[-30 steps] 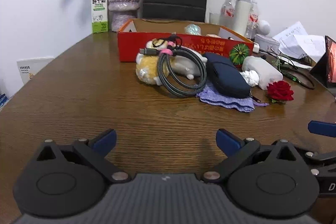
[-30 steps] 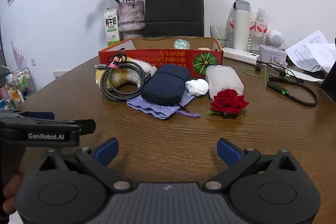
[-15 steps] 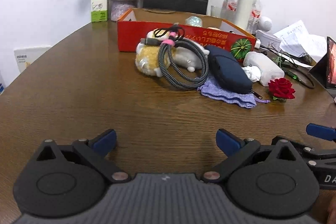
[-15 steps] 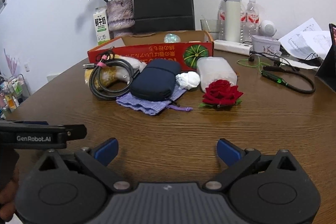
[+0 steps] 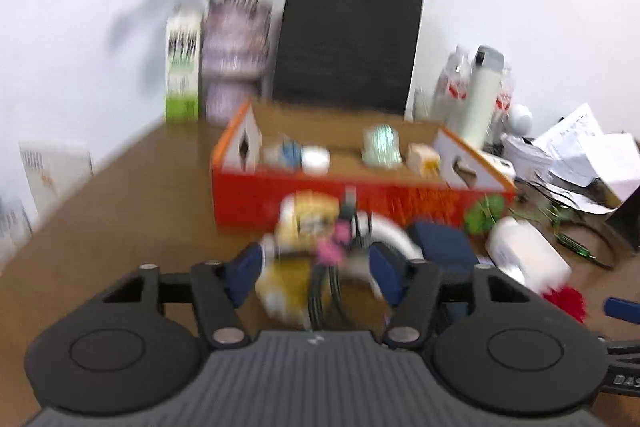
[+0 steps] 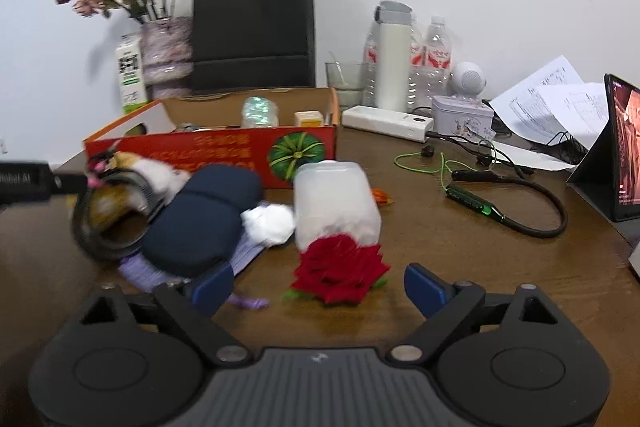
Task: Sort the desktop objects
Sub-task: 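Grasp the braided cable with the left tool while the right tool grasps the red rose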
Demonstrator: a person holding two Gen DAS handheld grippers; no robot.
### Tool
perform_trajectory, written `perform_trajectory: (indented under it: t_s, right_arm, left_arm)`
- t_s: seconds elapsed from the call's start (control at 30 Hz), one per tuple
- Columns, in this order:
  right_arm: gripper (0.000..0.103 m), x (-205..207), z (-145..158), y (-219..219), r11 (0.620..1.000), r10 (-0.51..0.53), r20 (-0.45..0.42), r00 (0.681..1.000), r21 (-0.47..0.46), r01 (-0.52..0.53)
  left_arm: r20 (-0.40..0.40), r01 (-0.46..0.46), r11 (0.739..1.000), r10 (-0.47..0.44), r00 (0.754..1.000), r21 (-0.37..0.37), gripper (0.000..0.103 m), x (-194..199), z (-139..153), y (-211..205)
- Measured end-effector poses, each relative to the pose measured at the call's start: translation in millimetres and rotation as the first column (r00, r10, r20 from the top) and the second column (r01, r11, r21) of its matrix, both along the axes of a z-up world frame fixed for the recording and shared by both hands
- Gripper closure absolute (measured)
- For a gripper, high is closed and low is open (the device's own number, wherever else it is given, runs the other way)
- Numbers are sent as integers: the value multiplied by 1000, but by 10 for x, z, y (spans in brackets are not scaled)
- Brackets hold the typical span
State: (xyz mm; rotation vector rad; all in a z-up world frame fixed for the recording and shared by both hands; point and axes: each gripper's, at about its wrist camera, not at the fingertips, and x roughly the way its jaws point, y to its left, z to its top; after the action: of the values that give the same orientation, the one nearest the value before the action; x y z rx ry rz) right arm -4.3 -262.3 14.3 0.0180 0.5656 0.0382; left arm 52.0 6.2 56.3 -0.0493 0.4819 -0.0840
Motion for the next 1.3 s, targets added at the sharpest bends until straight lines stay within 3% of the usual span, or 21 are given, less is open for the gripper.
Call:
perform_trajectory:
  t_s: [0.03, 0.13, 0.23, 0.3, 0.37, 0.4, 0.5, 0.63, 0.87, 1.17, 1.3]
  right_arm:
    - [17, 49, -5, -5, 1000, -4, -2, 1000, -2, 4]
    - [26, 199, -55, -12, 1000, -17, -34, 999, -2, 17]
    - [44, 281, -128, -6, 1000, -19, -69, 997, -2, 19]
    - [54, 270, -163, -16, 1000, -18, -73, 997, 11, 18]
    - [57, 228, -171, -18, 1000, -18, -65, 998, 10, 18]
    - [58, 195, -158, -20, 1000, -19, -57, 998, 15, 20]
    - [58, 64, -74, -40, 999, -4, -29, 1000, 46, 5]
    - [58, -171, 107, 3, 998, 36, 18, 999, 58, -37]
    - [58, -715, 210, 363, 983, 182, 94, 979, 1, -183]
    - [58, -1323, 339, 512, 971, 236, 156, 959, 13, -241]
    - [58, -1552, 372, 528, 965, 256, 212, 943, 5, -263]
  left_arm:
    - [9, 24, 999, -25, 1000, 31, 44, 73, 12, -40]
    - [-71, 86, 992, -80, 994, 93, 51, 349, -56, -129]
    - [-82, 140, 982, -130, 988, 128, 55, 415, -121, -189]
    - [-87, 163, 979, -154, 984, 118, 77, 391, -107, -200]
    - [-75, 151, 983, -144, 987, 108, 85, 336, -84, -198]
    - [-71, 154, 984, -148, 986, 90, 90, 302, -66, -181]
    - [-83, 155, 988, -157, 984, -23, 90, 209, 19, -50]
    - [-56, 140, 985, -146, 988, -96, 91, -83, 190, 58]
    - [9, 148, 980, -148, 989, -137, 92, -716, 380, 49]
    - [56, 194, 971, -188, 981, -143, 93, -1436, 426, -5]
    - [29, 208, 961, -206, 978, -184, 96, -1666, 369, 52]
